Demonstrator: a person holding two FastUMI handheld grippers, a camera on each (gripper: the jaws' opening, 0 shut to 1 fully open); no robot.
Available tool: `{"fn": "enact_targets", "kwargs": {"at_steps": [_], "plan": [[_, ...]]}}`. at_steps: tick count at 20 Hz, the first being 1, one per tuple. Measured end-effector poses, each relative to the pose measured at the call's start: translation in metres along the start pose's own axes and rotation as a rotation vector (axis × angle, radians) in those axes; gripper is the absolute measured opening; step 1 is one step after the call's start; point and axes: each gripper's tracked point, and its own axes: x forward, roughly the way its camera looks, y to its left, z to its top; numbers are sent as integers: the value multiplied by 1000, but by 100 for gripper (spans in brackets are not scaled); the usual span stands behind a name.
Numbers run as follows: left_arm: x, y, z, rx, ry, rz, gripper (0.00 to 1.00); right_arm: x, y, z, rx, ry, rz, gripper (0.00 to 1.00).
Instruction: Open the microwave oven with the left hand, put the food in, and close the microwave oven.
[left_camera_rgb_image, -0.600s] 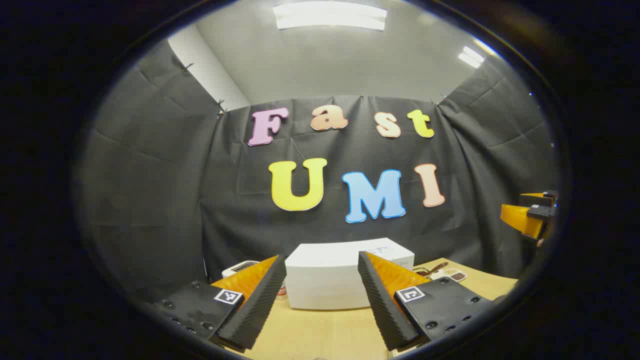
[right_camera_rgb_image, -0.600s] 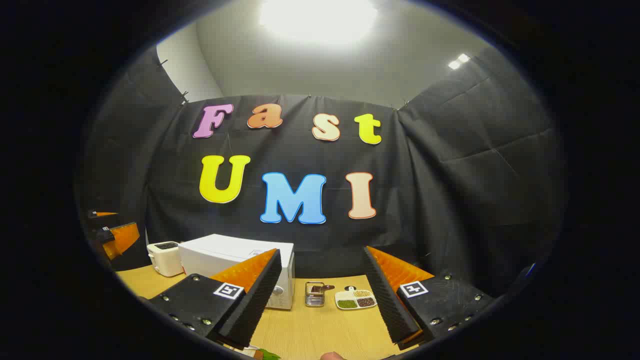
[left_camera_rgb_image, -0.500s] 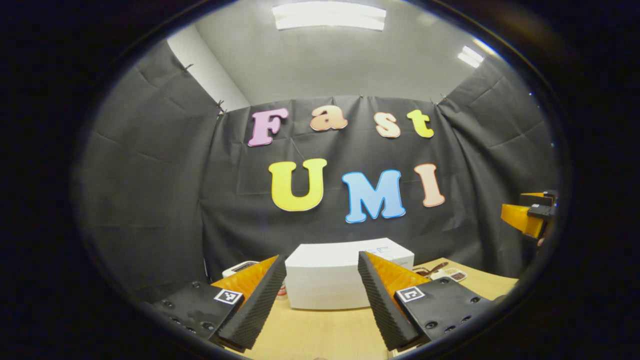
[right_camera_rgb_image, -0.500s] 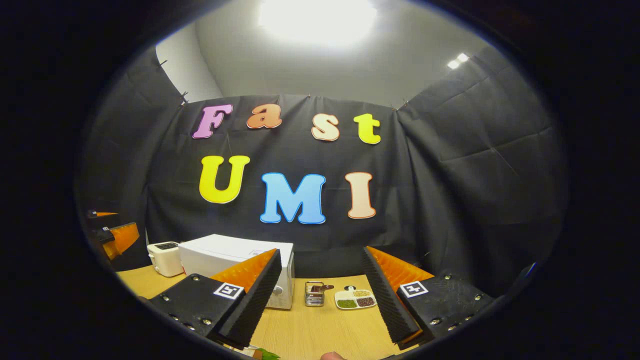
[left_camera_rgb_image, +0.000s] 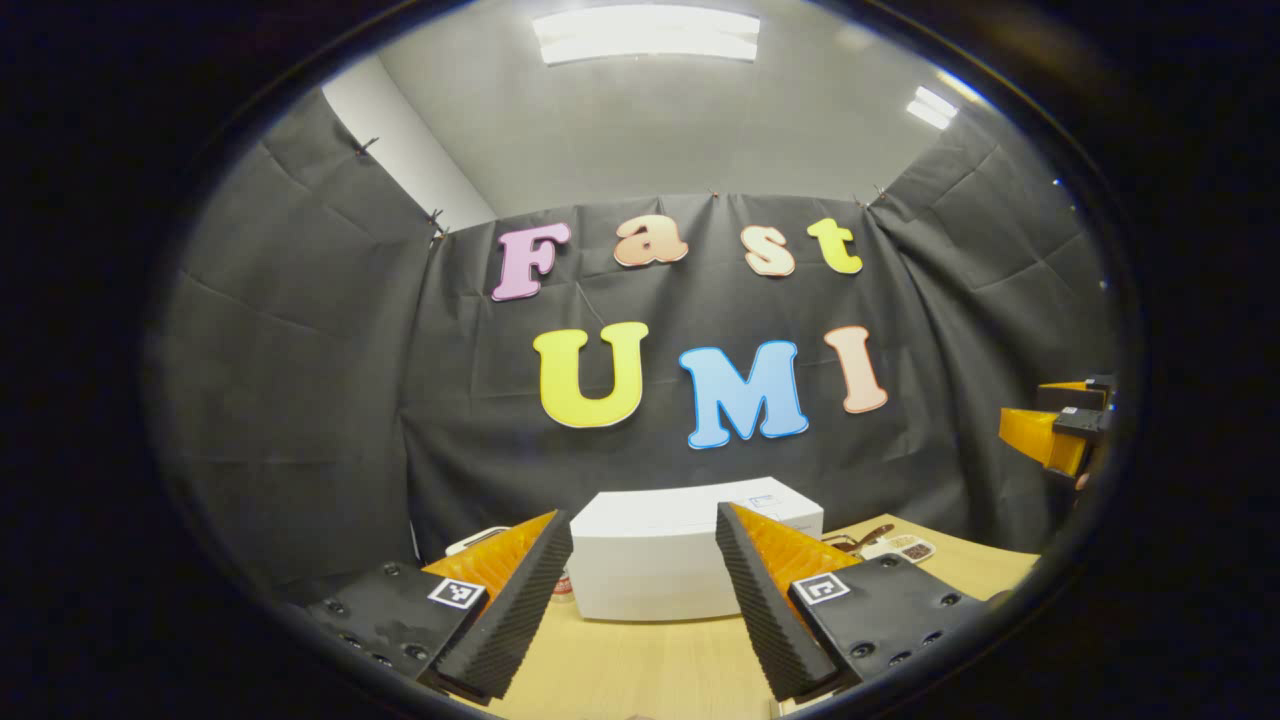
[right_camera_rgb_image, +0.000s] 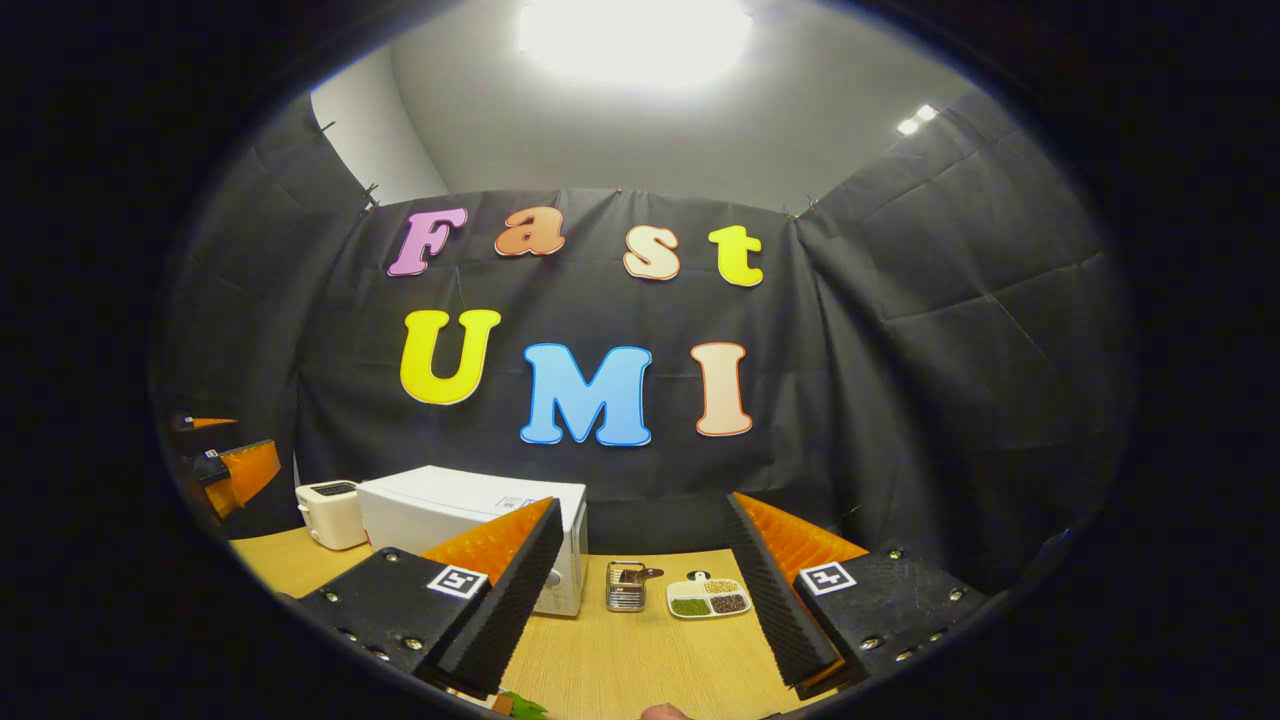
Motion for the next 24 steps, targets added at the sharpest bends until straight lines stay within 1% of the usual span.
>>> {"fn": "enact_targets", "kwargs": {"at_steps": [4, 9, 11, 15, 17, 19, 24], "plan": [[-2, -12, 1, 0, -3, 6, 96, 3, -7, 2, -13, -10, 16, 97], [0, -40, 0, -7, -5, 3, 96, 4, -24, 3, -17, -27, 46, 98], [3, -49, -1, 15, -13, 15, 95, 5, -30, 0, -16, -27, 63, 98], [19, -64, -6, 30, -16, 29, 100, 6, -43, -8, -9, -13, 83, 98], [31, -73, -12, 29, -7, 22, 96, 4, -49, -9, -10, -6, 75, 98], [45, -83, -20, 30, -1, 1, 96, 4, -55, -7, -11, -12, 59, 98], [90, -108, -48, 14, 19, -72, 98, 14, -76, -10, -23, 9, -37, 98]]}}
